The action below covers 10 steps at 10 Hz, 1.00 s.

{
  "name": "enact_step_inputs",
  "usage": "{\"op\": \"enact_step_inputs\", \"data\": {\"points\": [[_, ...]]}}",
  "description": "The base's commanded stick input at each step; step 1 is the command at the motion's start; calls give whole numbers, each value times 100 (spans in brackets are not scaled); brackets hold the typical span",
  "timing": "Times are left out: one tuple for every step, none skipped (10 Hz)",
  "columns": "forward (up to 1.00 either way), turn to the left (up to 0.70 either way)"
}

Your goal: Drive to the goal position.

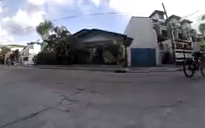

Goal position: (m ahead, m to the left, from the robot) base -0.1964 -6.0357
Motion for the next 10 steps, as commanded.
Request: {"op": "enact_step_inputs", "data": {"points": [[0, -70], [0, -70], [0, -70], [0, -70], [0, -70], [0, -70], [0, -70], [0, -70], [0, -70], [0, -70]]}}
